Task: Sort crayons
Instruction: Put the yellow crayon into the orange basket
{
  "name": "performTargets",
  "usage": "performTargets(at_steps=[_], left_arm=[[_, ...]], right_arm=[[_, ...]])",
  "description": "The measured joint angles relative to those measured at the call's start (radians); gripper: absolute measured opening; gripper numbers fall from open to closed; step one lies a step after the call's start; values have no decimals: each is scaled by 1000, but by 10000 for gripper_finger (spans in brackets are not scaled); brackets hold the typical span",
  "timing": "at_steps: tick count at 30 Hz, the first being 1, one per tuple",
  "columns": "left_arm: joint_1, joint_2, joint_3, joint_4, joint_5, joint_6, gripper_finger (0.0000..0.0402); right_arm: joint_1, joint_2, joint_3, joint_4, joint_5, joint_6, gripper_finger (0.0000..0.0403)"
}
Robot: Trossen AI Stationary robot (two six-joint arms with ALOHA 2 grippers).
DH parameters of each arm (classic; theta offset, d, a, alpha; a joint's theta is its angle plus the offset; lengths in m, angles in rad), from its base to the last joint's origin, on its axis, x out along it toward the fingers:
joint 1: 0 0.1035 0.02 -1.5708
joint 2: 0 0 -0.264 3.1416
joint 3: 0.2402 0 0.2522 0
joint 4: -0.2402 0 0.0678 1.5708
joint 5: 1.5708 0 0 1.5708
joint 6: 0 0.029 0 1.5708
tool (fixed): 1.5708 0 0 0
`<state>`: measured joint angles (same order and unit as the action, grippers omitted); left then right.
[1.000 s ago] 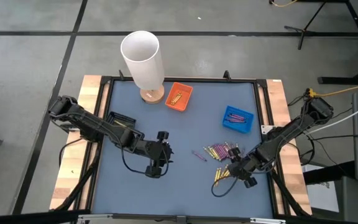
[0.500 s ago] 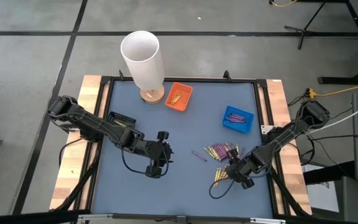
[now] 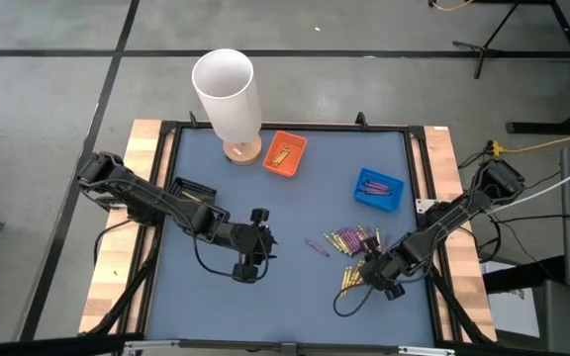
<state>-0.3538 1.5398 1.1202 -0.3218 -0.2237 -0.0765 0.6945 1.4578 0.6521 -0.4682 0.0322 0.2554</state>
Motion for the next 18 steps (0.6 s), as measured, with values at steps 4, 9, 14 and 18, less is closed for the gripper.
performTargets(at_steps=[4,9,14,18], left_arm=[[0,0,0,0,0,0,149],[0,0,0,0,0,0,149],[0,0,0,0,0,0,149],[0,0,0,0,0,0,149]], right_arm=[[-1,0,0,0,2,0,95],[-1,0,0,0,3,0,55],[-1,0,0,0,1,0,26],[-1,0,0,-1,-13,0,17]])
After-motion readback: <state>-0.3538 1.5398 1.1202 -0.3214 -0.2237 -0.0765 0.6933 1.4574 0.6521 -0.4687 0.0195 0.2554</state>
